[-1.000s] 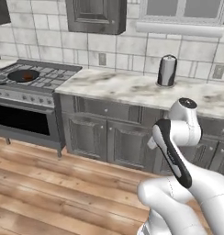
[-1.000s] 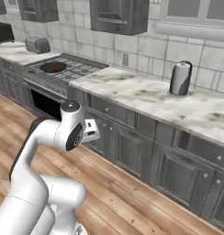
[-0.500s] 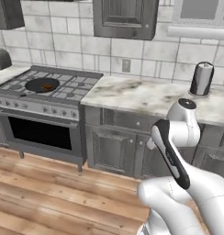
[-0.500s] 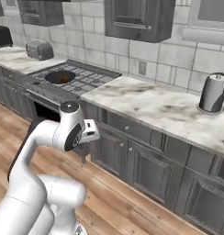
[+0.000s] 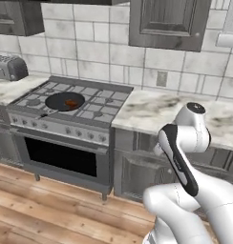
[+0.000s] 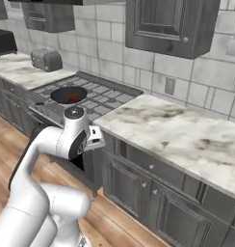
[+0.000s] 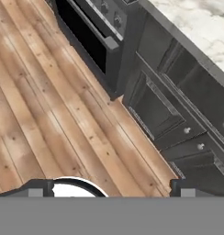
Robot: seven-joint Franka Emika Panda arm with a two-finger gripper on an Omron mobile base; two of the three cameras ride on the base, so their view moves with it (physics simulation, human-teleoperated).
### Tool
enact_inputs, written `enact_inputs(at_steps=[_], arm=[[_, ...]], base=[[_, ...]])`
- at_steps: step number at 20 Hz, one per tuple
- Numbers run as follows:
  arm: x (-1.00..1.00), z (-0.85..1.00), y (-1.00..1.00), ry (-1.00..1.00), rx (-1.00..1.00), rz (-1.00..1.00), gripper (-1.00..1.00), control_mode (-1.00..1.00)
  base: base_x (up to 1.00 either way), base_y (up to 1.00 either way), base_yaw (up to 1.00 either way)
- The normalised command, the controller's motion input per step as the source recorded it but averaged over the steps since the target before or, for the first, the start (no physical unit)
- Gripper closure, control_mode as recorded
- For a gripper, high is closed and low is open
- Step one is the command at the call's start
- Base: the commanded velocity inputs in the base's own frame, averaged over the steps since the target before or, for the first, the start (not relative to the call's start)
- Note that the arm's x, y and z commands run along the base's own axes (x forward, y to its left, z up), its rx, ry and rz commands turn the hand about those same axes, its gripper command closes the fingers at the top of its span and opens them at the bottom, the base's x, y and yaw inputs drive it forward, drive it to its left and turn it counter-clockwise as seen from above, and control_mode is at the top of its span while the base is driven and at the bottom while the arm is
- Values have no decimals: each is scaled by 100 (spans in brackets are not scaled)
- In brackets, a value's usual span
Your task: Take the chicken drumsticks from the pan and place one on each plate on the dining counter.
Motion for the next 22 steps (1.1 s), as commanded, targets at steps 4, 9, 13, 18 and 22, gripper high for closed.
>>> enact_inputs(at_steps=[4,9,13,18,22], arm=[[0,0,0,0,0,0,-100,100],[0,0,0,0,0,0,-100,100],[0,0,0,0,0,0,-100,100],[0,0,0,0,0,0,-100,100],[0,0,0,0,0,0,-100,100]], base=[[90,71,-8],[74,67,-17],[65,52,-19],[69,36,-12],[80,17,-5]])
